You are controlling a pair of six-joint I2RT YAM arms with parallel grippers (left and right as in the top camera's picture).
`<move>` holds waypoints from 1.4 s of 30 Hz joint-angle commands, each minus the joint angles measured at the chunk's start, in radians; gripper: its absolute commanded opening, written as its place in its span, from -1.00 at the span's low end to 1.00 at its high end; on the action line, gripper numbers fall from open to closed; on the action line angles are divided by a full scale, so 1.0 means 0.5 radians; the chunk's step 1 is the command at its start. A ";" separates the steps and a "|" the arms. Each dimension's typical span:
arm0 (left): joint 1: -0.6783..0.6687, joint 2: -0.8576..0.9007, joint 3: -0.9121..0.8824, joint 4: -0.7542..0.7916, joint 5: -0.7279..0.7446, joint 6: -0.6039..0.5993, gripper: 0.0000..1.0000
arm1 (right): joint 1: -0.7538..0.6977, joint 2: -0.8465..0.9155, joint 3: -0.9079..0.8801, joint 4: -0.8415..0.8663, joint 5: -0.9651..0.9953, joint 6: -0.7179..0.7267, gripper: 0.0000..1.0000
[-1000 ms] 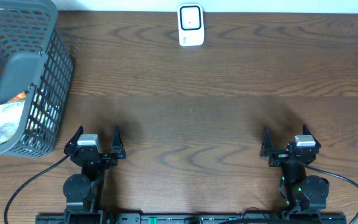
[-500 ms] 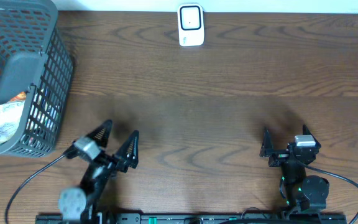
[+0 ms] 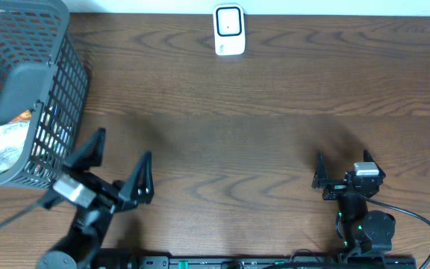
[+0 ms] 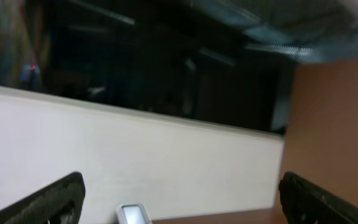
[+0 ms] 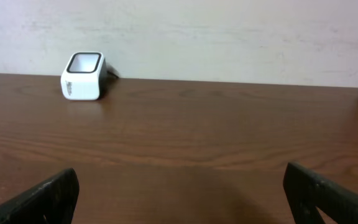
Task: Scan the item barcode
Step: 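Move the left gripper into the grey basket toward the white snack bag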
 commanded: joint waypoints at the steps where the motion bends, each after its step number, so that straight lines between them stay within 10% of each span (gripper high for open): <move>1: 0.004 0.294 0.318 -0.170 -0.058 0.215 0.95 | 0.006 -0.011 -0.003 -0.008 0.015 -0.024 0.99; 10: 0.005 1.136 1.263 -1.155 -0.156 0.600 0.95 | 0.006 -0.011 -0.003 -0.008 0.015 -0.024 0.98; 19: 0.076 1.788 2.133 -1.780 -1.135 1.151 0.95 | 0.006 -0.011 -0.003 -0.008 0.015 -0.024 0.99; 28: 0.750 2.433 2.921 -2.245 -1.145 1.112 0.95 | 0.006 -0.011 -0.003 -0.008 0.015 -0.024 0.99; 42: 0.977 2.717 2.936 -2.165 -1.154 0.912 0.95 | 0.006 -0.011 -0.003 -0.008 0.015 -0.024 0.99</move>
